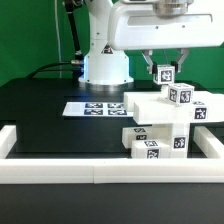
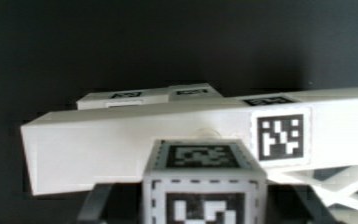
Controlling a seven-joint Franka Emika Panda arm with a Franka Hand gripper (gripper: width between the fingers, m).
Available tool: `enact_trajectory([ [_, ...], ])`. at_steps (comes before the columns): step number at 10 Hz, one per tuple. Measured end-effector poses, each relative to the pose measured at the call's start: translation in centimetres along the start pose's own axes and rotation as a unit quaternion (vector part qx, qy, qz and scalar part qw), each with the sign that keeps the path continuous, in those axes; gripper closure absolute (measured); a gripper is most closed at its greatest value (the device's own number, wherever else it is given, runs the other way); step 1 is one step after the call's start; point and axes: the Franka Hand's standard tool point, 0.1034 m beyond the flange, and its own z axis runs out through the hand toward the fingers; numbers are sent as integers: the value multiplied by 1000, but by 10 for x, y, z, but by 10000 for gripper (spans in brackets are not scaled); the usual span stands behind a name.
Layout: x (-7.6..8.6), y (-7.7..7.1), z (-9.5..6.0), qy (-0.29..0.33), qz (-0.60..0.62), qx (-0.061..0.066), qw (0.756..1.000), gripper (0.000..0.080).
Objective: Assemble chair
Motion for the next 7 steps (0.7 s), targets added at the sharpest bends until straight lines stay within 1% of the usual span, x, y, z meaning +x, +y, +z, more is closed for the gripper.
enact_trajectory([
  [1, -1, 0, 4, -3, 0, -1, 1000, 512],
  [5, 0, -4, 4, 1, 3, -2, 1000, 512],
  [7, -2, -4, 6, -1, 3, -2, 1000, 512],
])
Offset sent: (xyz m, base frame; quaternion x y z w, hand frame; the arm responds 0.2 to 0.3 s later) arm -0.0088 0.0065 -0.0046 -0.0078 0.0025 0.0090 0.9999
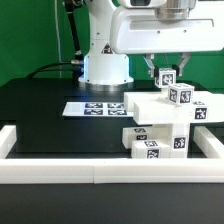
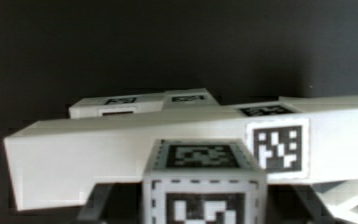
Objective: Assemble chair
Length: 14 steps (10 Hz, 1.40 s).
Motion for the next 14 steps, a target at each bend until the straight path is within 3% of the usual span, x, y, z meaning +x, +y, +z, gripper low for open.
enact_trajectory([
  [14, -1, 1, 6, 4, -1, -2, 1000, 512],
])
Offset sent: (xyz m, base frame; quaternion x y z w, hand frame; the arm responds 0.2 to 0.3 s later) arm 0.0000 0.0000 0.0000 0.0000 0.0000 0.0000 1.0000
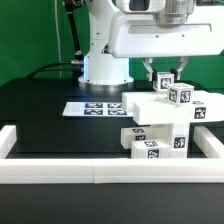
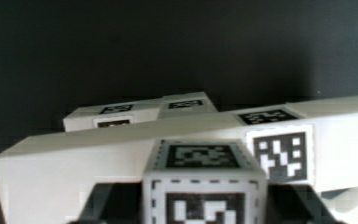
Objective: Assemble chair
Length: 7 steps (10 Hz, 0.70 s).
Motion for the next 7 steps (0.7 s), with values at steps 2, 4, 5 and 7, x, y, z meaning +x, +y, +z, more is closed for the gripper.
enact_trajectory([
  [2, 0, 0, 0, 0, 0, 0, 1000, 512],
  [4, 0, 0, 0, 0, 11, 0, 1000, 512],
  [5, 0, 0, 0, 0, 15, 0, 1000, 512],
  [7, 0, -1, 0, 0, 106, 1, 994, 512],
])
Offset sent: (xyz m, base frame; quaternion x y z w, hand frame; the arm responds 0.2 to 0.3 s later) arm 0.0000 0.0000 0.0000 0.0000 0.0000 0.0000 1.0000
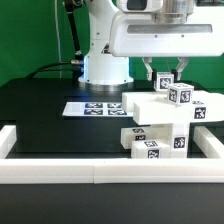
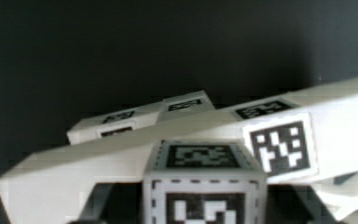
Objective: Assemble chair
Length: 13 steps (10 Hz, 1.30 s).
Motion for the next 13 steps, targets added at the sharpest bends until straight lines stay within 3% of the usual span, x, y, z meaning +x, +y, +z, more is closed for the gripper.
enact_trajectory([
  [6, 0, -1, 0, 0, 184, 0, 983, 512],
  [10, -1, -2, 0, 0, 307, 0, 952, 512],
  [11, -1, -2, 0, 0, 311, 0, 950, 436],
  [12, -1, -2, 0, 0, 294, -1, 956, 436],
  [13, -1, -2, 0, 0, 269, -1, 963, 301],
])
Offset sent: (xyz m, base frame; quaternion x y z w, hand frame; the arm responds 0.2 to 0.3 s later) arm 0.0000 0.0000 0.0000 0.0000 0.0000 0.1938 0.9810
